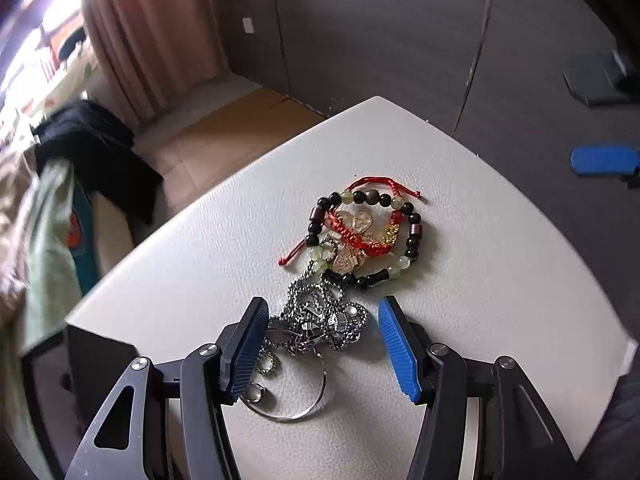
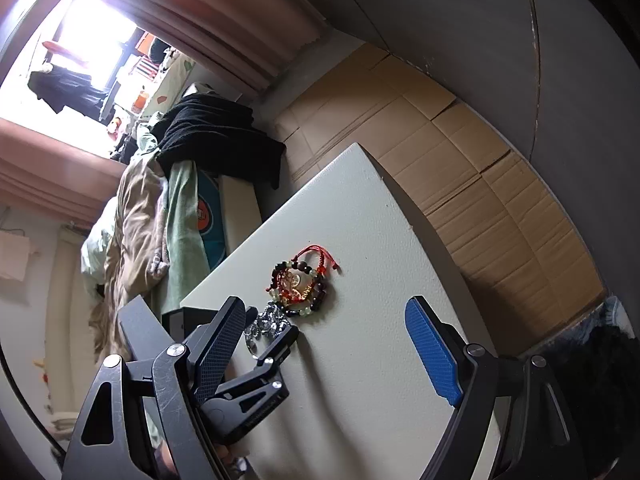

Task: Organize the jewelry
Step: 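Grasp the silver chain with the left gripper, then lift the silver chain with the left gripper while the right grasps the black-and-green bead bracelet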

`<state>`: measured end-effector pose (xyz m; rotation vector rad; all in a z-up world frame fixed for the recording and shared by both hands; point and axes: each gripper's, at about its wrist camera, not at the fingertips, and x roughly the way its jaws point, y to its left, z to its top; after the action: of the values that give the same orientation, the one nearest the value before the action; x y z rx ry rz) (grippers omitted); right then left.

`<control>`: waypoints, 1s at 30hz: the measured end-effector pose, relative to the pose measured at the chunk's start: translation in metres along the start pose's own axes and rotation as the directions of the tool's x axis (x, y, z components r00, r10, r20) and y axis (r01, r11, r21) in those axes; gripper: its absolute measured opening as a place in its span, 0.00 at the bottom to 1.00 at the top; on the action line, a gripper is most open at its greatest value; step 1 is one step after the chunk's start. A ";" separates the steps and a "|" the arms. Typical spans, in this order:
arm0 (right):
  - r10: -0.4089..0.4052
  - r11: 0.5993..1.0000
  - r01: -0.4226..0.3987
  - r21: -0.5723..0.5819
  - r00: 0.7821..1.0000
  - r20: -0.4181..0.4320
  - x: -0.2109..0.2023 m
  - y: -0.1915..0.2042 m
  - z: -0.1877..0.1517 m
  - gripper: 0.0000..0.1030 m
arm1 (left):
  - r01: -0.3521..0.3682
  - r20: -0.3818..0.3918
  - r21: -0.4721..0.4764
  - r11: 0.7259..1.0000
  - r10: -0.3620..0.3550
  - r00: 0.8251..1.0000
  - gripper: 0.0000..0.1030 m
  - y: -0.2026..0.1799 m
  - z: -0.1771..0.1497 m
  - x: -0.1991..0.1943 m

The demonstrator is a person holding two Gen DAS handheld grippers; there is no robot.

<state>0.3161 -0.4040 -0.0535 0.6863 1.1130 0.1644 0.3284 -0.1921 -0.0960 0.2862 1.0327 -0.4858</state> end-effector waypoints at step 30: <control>-0.017 0.999 0.016 -0.034 0.999 -0.048 0.020 0.015 -0.005 0.80 | 0.214 0.240 -0.275 0.937 -0.148 0.959 0.02 0.056 0.010 -0.086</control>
<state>0.3241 -0.3812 -0.0619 0.6459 1.1595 0.1862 0.3285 -0.1270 -0.0162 -0.1324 0.9073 -0.5076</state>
